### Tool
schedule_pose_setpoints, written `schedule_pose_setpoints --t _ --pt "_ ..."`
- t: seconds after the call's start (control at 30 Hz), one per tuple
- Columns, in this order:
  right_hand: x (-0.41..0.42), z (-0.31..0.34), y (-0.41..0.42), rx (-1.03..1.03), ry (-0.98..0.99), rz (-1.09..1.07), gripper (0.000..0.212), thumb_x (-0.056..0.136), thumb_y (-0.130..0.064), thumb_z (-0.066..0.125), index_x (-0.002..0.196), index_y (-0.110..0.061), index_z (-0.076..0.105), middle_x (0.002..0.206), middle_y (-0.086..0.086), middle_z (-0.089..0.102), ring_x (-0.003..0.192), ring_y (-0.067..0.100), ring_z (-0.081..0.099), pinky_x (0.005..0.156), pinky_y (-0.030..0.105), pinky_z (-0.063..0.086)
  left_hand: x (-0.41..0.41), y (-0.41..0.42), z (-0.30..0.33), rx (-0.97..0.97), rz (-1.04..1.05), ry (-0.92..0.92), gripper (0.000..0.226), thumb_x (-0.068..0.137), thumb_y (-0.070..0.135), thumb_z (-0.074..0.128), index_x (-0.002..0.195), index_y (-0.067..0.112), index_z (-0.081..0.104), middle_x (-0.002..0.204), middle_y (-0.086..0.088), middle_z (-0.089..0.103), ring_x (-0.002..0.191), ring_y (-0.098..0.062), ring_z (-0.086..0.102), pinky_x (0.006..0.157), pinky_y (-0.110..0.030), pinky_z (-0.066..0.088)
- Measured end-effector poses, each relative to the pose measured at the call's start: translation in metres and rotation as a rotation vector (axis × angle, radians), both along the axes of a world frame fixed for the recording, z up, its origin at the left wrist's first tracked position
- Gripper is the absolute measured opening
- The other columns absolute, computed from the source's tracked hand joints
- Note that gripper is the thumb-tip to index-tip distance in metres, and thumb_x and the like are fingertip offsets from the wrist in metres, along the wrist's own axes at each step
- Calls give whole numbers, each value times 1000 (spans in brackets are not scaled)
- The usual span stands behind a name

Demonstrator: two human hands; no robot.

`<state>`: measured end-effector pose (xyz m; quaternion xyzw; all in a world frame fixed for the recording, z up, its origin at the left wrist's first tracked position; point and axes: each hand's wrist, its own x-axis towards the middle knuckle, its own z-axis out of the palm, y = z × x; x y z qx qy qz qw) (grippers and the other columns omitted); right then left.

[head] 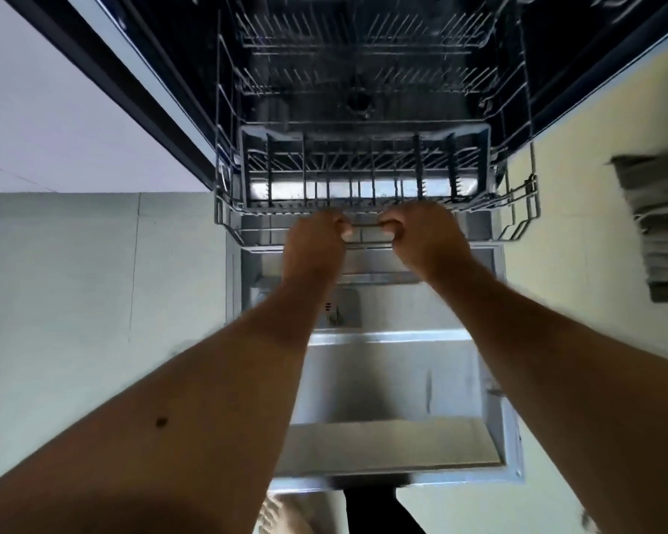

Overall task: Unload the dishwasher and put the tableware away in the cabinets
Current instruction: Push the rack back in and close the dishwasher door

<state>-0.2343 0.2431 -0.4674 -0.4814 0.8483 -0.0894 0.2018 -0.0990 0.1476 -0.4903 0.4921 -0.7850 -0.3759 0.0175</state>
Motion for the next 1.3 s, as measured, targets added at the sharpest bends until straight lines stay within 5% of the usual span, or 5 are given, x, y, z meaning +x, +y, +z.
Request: schedule_pose_setpoints --t 0.2,0.53,0.97,1.13,1.3 --pt "-38 -16 -38 -86 69 45 42 86 5 53 123 -8 68 117 19 67 112 35 61 98 35 42 -41 -52 -6 -76 41 13 20 91 20 55 95 23 74 97 -4 74 89 -22 68 78 -28 51" --pt "-83 -5 -87 -85 139 105 37 97 -1 50 127 -15 66 122 16 68 113 30 64 102 40 48 -90 -100 -8 -151 89 55 19 97 20 54 98 23 73 99 -1 73 93 -16 68 75 -24 50" --pt "-95 -11 -123 -235 28 -184 32 100 -8 49 122 -18 69 125 10 67 116 21 63 107 34 45 -123 -139 -2 -222 48 -66 20 97 24 58 102 10 72 97 -5 72 87 -15 69 77 -27 56" --pt "-88 -15 -118 -183 40 -98 51 92 5 48 138 -17 56 139 11 57 131 28 52 113 37 40 -112 -128 4 -89 86 56 23 97 28 55 93 15 75 91 -7 74 84 -19 71 81 -36 58" --pt "-64 -17 -75 -313 141 -39 70 89 3 55 153 -15 32 162 10 21 151 30 10 123 40 19 -45 -77 -9 258 393 352 28 89 29 54 63 25 63 61 2 61 60 -20 61 62 -38 53"
